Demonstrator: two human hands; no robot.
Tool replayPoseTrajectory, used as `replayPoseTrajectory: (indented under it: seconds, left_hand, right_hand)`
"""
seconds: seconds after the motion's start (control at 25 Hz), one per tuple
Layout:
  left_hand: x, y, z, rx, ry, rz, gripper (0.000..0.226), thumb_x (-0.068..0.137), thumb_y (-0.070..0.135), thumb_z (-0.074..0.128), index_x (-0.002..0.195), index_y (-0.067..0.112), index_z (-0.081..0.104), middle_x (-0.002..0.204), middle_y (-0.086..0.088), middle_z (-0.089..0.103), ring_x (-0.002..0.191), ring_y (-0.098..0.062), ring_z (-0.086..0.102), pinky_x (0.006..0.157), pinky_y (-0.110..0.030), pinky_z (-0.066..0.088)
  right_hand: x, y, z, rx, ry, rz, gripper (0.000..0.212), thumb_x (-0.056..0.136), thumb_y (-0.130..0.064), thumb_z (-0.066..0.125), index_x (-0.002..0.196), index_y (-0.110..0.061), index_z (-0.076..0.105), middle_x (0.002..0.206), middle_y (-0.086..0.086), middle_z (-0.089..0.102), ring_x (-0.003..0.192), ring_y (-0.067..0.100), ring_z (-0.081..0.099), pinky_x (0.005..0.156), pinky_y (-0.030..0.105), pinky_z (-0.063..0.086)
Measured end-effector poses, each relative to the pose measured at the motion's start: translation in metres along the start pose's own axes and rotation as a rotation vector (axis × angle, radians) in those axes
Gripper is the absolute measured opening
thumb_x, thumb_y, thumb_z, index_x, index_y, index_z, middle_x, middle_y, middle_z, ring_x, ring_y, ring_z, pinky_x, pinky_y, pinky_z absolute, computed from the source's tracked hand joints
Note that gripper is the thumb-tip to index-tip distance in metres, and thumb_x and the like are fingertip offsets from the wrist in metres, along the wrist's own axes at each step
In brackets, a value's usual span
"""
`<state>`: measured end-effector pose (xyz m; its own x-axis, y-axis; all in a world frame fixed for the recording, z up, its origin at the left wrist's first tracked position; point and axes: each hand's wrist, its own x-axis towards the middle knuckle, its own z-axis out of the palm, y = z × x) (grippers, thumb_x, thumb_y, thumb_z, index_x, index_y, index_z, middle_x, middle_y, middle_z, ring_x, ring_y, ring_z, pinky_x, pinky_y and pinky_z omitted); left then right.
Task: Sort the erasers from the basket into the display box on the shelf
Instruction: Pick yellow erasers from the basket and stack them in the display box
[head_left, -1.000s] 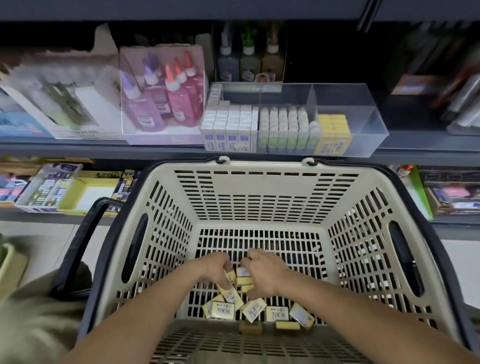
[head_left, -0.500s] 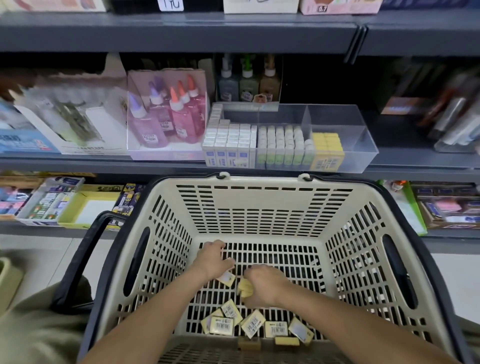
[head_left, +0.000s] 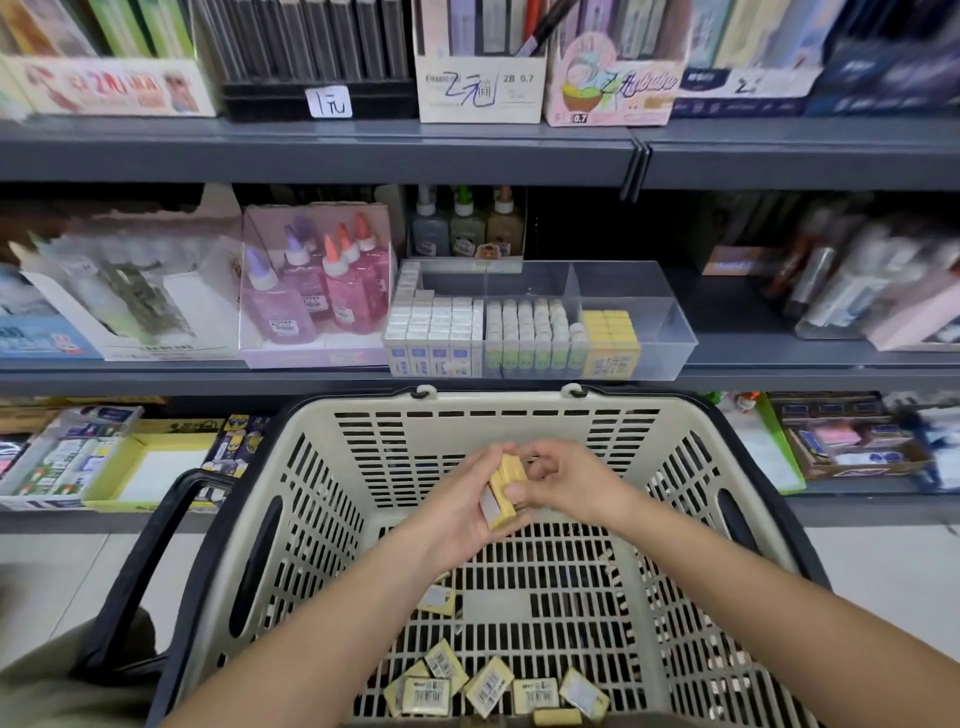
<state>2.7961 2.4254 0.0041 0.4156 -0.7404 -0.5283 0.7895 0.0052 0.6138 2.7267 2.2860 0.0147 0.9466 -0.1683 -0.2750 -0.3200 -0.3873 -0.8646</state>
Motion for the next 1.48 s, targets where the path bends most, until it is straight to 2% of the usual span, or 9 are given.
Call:
replayPoseTrajectory:
  seconds: [0.2, 0.36, 0.6, 0.8, 1.0, 1.16, 1.24, 1.36, 1.48]
  left_hand:
    - [-0.007, 0.013, 0.01, -0.089, -0.05, -0.037, 0.036, 0.083, 0.031, 0.06, 0.109, 0.006, 0.062, 0.094, -0.014, 0.069, 0.074, -0.022, 0.068, 0.058, -0.029, 0.059]
    - [-0.009, 0.018, 0.014, 0.009, -0.015, 0.002, 0.025, 0.081, 0.002, 0.061, 0.106, 0.005, 0.06, 0.088, -0.016, 0.069, 0.077, -0.023, 0.069, 0.057, -0.024, 0.057]
    - [-0.008, 0.023, 0.03, 0.057, -0.061, -0.146, 0.023, 0.081, 0.024, 0.065, 0.093, 0.006, 0.072, 0.088, -0.014, 0.069, 0.068, -0.018, 0.069, 0.037, -0.016, 0.047]
    - [0.0, 0.019, 0.043, 0.149, 0.042, 0.07, 0.029, 0.075, 0.01, 0.07, 0.102, 0.01, 0.059, 0.079, -0.012, 0.069, 0.058, -0.014, 0.061, 0.04, -0.016, 0.046]
    - [0.006, 0.021, 0.057, 0.154, 0.091, 0.158, 0.016, 0.079, 0.006, 0.068, 0.093, 0.009, 0.062, 0.087, -0.015, 0.069, 0.061, -0.016, 0.065, 0.042, -0.019, 0.048]
    - [0.013, 0.033, 0.067, 0.278, 0.163, 0.239, 0.017, 0.086, 0.017, 0.064, 0.101, 0.01, 0.059, 0.075, -0.003, 0.07, 0.068, -0.014, 0.067, 0.044, -0.02, 0.048]
    - [0.016, 0.038, 0.073, 0.353, 0.205, 0.26, 0.018, 0.086, 0.02, 0.065, 0.102, 0.013, 0.059, 0.072, -0.001, 0.067, 0.066, -0.011, 0.064, 0.046, -0.021, 0.047]
    - [0.019, 0.046, 0.08, 0.352, 0.192, 0.243, 0.016, 0.085, 0.02, 0.065, 0.099, 0.014, 0.059, 0.067, -0.001, 0.062, 0.062, -0.011, 0.058, 0.044, -0.023, 0.042]
    - [0.019, 0.05, 0.079, 0.3, 0.186, 0.198, 0.017, 0.088, 0.02, 0.057, 0.101, 0.009, 0.058, 0.063, -0.002, 0.059, 0.057, -0.012, 0.055, 0.041, -0.022, 0.037]
  right_hand:
    - [-0.01, -0.013, -0.025, 0.145, 0.026, -0.01, 0.026, 0.081, -0.003, 0.068, 0.101, -0.019, 0.064, 0.073, 0.002, 0.066, 0.063, 0.005, 0.061, 0.072, 0.02, 0.05]
    - [-0.015, -0.014, -0.036, 0.269, 0.094, 0.065, 0.017, 0.088, -0.006, 0.061, 0.104, -0.01, 0.064, 0.073, 0.003, 0.067, 0.056, 0.002, 0.06, 0.056, 0.014, 0.049]
    - [-0.023, -0.015, -0.047, 0.348, 0.081, -0.018, 0.022, 0.091, -0.002, 0.052, 0.107, -0.013, 0.064, 0.088, 0.006, 0.066, 0.075, 0.01, 0.063, 0.069, 0.018, 0.054]
    - [-0.029, -0.018, -0.062, 0.429, 0.121, 0.029, 0.022, 0.087, -0.023, 0.057, 0.105, -0.014, 0.066, 0.095, 0.005, 0.071, 0.078, 0.011, 0.067, 0.069, 0.019, 0.055]
    - [-0.028, -0.026, -0.086, 0.15, 0.145, -0.004, 0.009, 0.086, -0.01, 0.062, 0.089, -0.017, 0.067, 0.072, -0.004, 0.072, 0.065, 0.004, 0.067, 0.054, 0.014, 0.052]
    - [-0.015, -0.037, -0.148, 0.176, 0.497, -0.08, 0.011, 0.085, -0.007, 0.064, 0.096, -0.006, 0.067, 0.072, -0.002, 0.071, 0.064, 0.006, 0.067, 0.057, 0.016, 0.053]
    - [-0.002, -0.042, -0.176, -0.126, 0.655, -0.097, 0.011, 0.086, -0.009, 0.063, 0.096, -0.01, 0.067, 0.079, 0.001, 0.069, 0.071, 0.011, 0.066, 0.071, 0.024, 0.053]
    - [0.015, -0.042, -0.196, -0.805, 0.54, -0.062, 0.016, 0.089, -0.019, 0.057, 0.101, -0.019, 0.068, 0.096, 0.002, 0.07, 0.089, 0.022, 0.064, 0.08, 0.033, 0.051]
    - [0.025, -0.037, -0.194, -0.962, 0.322, 0.015, 0.017, 0.089, -0.024, 0.056, 0.1, -0.026, 0.069, 0.102, -0.005, 0.069, 0.095, 0.019, 0.062, 0.083, 0.034, 0.051]
